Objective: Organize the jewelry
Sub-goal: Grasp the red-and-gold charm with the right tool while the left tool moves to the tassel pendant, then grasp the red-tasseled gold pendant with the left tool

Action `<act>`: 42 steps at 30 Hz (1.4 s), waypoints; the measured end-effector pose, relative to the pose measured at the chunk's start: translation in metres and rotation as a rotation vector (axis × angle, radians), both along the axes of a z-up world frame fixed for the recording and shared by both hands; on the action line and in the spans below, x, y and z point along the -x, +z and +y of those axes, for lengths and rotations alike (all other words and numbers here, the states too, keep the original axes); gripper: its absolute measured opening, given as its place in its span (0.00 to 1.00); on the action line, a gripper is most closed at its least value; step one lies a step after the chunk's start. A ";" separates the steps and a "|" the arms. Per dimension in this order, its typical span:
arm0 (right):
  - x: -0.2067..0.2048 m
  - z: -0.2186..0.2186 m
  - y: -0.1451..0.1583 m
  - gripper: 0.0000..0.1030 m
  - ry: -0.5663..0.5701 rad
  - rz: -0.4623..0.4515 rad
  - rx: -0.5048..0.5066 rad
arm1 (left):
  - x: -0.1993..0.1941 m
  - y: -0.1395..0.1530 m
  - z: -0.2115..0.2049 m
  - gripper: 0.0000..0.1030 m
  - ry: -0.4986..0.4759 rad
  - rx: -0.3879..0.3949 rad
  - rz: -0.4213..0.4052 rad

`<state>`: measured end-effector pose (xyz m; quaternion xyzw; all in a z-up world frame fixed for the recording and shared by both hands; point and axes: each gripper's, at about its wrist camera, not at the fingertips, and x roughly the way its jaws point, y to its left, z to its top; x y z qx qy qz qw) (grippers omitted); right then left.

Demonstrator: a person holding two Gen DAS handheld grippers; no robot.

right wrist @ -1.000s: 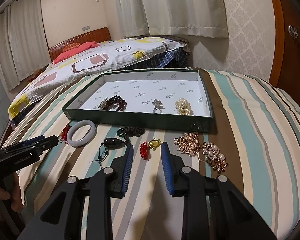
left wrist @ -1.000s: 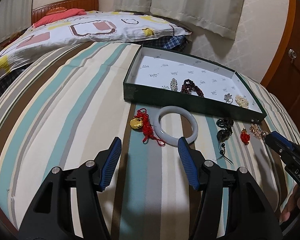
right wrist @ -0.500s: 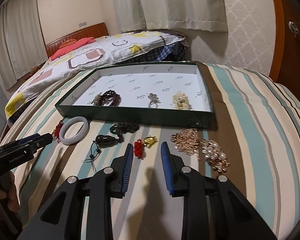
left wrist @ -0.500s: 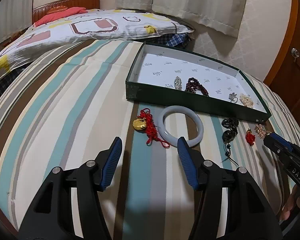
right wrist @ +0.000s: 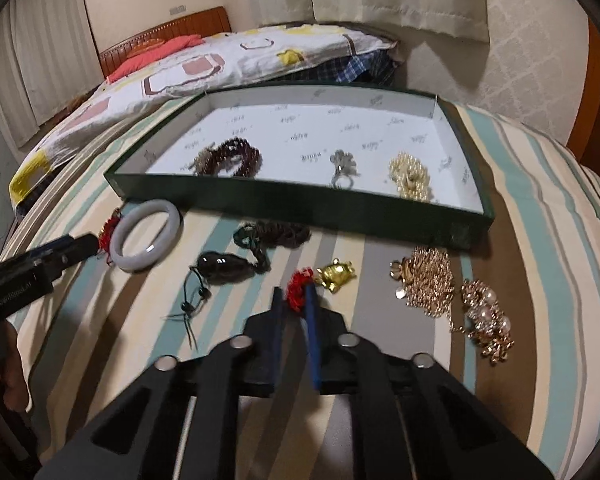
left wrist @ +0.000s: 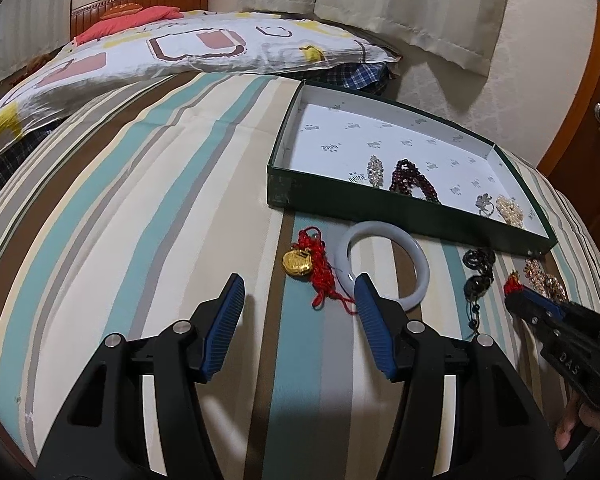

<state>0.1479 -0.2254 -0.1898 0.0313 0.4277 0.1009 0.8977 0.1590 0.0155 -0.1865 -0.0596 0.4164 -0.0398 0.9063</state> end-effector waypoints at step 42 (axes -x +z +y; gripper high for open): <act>0.008 -0.012 0.006 0.09 -0.024 -0.049 -0.045 | -0.008 -0.003 -0.003 0.14 -0.013 -0.046 -0.013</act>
